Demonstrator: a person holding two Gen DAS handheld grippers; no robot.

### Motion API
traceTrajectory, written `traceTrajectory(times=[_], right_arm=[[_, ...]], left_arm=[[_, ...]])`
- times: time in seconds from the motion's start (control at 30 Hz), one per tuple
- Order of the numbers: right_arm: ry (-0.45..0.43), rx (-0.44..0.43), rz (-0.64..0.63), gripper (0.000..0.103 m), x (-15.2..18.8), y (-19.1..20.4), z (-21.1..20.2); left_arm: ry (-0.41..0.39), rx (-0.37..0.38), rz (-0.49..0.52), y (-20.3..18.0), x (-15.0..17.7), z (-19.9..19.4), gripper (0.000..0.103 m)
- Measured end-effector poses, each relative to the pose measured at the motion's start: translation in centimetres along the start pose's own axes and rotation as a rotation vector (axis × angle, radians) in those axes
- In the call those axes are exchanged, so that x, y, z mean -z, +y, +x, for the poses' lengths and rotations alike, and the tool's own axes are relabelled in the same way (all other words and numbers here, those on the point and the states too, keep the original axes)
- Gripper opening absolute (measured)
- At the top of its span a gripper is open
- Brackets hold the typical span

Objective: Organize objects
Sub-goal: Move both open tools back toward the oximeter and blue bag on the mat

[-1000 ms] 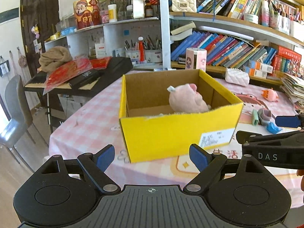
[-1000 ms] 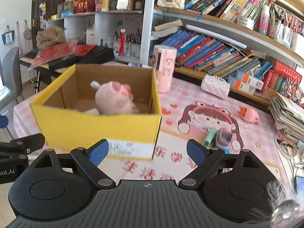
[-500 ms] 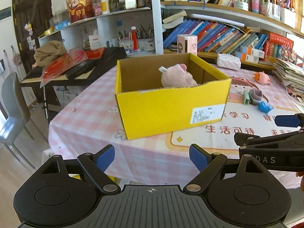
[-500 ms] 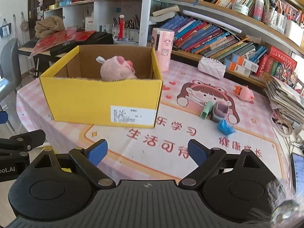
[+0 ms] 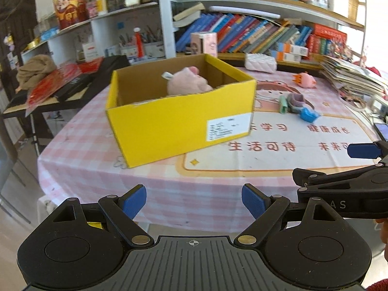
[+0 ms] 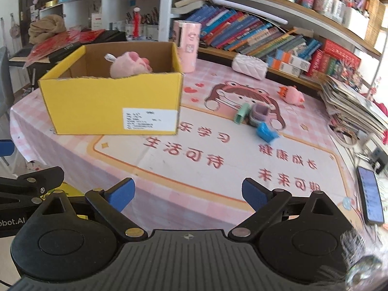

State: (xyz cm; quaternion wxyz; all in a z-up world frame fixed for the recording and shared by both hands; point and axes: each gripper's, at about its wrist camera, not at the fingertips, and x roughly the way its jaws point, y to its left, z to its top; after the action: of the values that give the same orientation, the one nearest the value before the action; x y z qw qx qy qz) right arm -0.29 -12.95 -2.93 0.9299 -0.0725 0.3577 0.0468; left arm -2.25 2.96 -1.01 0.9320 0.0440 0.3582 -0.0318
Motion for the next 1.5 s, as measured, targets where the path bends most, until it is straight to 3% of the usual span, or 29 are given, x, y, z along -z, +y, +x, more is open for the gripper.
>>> traceTrajectory(times=[0.83,1.5], right_arm=[[0.060,0.171,0.140,0.096,0.7,-8.4,1.0],[0.053,0.137,0.094,0.096,-4.3,-16.0,6.8]], left_arm=[[-0.011,0.156,0.139,-7.8,-3.7,3.8,0.088],[0.001,0.118,0.081,-13.3,-9.1,9.8,0.088]])
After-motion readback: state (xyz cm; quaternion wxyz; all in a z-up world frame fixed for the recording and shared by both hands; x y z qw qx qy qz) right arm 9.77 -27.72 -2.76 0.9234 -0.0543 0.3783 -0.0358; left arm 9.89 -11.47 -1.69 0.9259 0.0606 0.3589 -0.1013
